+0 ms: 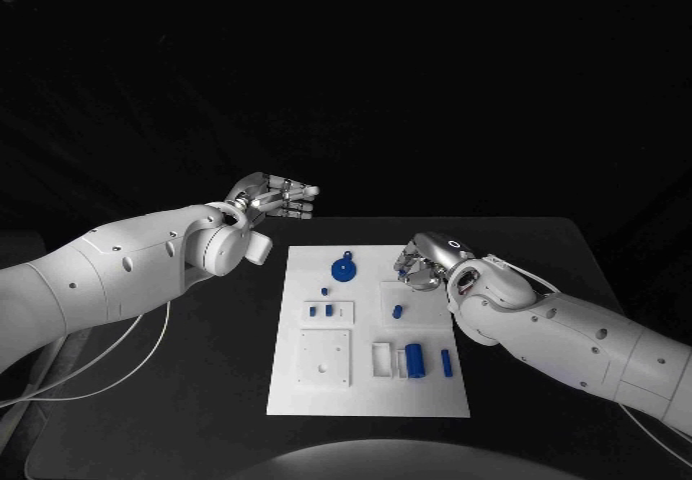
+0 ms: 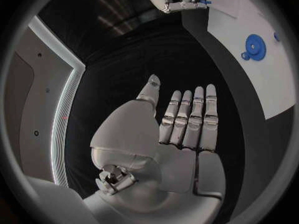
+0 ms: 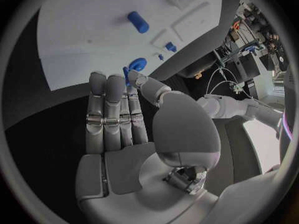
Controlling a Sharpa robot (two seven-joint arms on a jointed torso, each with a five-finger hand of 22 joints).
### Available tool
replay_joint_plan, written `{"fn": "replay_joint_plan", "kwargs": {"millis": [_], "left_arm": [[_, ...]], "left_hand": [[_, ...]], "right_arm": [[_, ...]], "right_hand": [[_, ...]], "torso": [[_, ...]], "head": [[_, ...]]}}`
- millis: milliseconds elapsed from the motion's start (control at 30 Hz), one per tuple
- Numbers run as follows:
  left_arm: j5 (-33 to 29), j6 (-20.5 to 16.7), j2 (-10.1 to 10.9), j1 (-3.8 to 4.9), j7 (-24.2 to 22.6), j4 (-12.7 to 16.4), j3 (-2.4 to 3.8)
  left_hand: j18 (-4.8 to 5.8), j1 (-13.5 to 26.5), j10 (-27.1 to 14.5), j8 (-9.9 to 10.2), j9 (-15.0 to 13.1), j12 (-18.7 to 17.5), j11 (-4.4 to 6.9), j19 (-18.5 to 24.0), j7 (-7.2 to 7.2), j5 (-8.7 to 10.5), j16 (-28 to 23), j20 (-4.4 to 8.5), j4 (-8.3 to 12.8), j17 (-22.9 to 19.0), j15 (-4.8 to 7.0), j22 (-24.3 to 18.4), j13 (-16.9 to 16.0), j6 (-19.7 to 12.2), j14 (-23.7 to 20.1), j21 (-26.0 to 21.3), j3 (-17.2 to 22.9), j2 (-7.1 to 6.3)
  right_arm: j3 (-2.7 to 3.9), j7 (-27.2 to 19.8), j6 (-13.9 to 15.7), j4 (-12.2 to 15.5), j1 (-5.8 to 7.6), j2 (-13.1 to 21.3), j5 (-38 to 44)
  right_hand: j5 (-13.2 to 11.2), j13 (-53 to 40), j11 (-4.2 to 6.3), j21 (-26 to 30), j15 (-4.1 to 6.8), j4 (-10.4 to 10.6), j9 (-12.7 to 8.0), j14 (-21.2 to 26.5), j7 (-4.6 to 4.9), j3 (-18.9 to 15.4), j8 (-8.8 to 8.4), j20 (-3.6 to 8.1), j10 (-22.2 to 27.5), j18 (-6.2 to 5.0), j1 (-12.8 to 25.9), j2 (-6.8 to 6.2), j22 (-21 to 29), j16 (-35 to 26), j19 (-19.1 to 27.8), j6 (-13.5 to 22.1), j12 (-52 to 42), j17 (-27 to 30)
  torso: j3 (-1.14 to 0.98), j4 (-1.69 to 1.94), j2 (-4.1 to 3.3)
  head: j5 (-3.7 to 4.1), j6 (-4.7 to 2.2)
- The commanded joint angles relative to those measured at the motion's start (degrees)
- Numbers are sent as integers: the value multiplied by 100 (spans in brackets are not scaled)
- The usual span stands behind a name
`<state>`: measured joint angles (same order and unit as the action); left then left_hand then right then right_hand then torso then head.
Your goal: Assemble the parts on the task board
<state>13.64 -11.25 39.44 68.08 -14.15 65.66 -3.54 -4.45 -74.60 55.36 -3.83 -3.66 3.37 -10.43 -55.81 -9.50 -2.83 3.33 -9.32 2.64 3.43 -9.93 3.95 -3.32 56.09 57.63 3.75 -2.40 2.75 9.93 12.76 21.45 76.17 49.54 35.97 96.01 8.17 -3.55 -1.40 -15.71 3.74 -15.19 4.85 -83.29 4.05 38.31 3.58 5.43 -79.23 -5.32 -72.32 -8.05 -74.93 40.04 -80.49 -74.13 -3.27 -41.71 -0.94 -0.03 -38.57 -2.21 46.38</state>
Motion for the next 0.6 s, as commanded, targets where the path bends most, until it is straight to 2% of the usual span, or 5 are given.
{"fn": "replay_joint_plan", "kwargs": {"millis": [33,133,267,467,600], "left_arm": [[28,91,-13,6,-61,1,4],[28,87,-17,6,-61,0,4],[28,78,-33,6,-63,-6,4],[28,68,-75,6,-71,-18,4],[28,63,-93,7,-69,-30,4]], "left_hand": [[-89,24,-30,13,-1,7,7,17,-3,14,22,-1,-28,7,-6,-9,-2,-49,-21,7,2,15],[-89,24,-30,13,-1,7,7,17,-3,14,22,-1,-28,7,-6,-9,-2,-49,-21,7,2,15],[-89,24,-30,13,-1,7,7,17,-3,14,22,-1,-28,7,-6,-9,-2,-49,-21,7,2,15],[-81,1,-24,11,-2,7,9,13,0,14,23,4,-37,8,-4,-9,-2,-42,-17,8,-20,36],[-81,1,-24,11,-2,7,9,13,0,14,23,4,-37,8,-4,-9,-2,-42,-17,8,-20,36]], "right_arm": [[4,-199,170,245,-55,37,-146],[7,-343,314,475,-128,54,-119],[8,-481,488,644,-231,28,-37],[5,-610,789,722,-504,-106,224],[-10,-620,906,706,-651,-191,357]], "right_hand": [[23,-16,43,39,39,-4,7,14,9,-40,8,4,-84,-112,4,62,-102,-33,-55,-22,-21,-8],[11,-16,42,49,38,-13,6,15,9,-44,7,1,-81,-118,-1,70,-104,-45,-57,-18,-21,-4],[-5,-16,40,51,36,-24,5,9,9,-49,8,0,-81,-119,-12,71,-107,-50,-62,-23,-21,-2],[-50,-16,42,51,38,-34,4,2,6,-47,8,1,-88,-124,-27,70,-110,-50,-70,-30,-21,-3],[-67,-16,43,49,39,-36,3,-4,4,-42,9,1,-92,-126,-31,66,-112,-48,-78,-37,-20,-4]], "torso": [[2,6,-1],[5,2,3],[12,6,2],[10,8,-1],[10,15,1]], "head": [[-144,20],[-231,7],[-339,-3],[-640,78],[-763,140]]}}
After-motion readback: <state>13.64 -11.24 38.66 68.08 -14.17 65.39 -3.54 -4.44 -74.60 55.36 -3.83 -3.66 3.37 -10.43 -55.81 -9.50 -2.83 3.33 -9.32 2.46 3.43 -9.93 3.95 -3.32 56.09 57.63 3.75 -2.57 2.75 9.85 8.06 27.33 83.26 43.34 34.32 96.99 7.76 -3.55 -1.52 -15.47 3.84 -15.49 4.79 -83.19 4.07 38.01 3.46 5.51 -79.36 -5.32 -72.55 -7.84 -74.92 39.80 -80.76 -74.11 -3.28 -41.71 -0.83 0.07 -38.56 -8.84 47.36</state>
